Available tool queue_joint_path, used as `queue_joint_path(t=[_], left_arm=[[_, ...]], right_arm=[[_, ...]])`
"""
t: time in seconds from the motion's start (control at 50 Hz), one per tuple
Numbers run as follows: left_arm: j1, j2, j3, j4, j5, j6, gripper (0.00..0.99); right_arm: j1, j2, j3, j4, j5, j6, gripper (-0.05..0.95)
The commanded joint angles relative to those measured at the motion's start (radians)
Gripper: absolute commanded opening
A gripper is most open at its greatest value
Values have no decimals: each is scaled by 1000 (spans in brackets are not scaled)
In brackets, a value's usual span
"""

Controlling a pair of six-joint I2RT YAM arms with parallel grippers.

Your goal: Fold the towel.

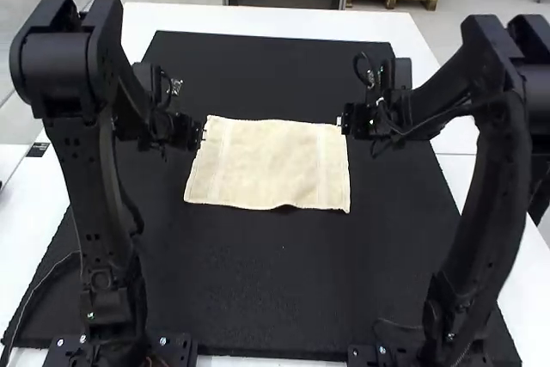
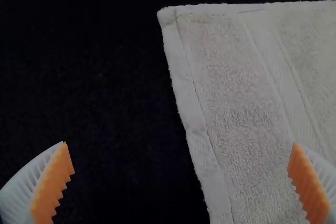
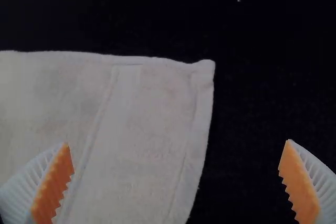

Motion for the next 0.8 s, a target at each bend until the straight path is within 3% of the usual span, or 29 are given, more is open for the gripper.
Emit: queue_joint_path(t=[0.0,0.5,0.78], left_arm=[[2,25,46,12,21,-4,959],[-9,123,117,50,30,-7,957],[-37,169,158,45,30,-15,957]], right_arm=[[22,29,38,8,-17,-8,903],[34,158,108,16,-15,-8,903],[34,216,131,17,-15,-7,903]])
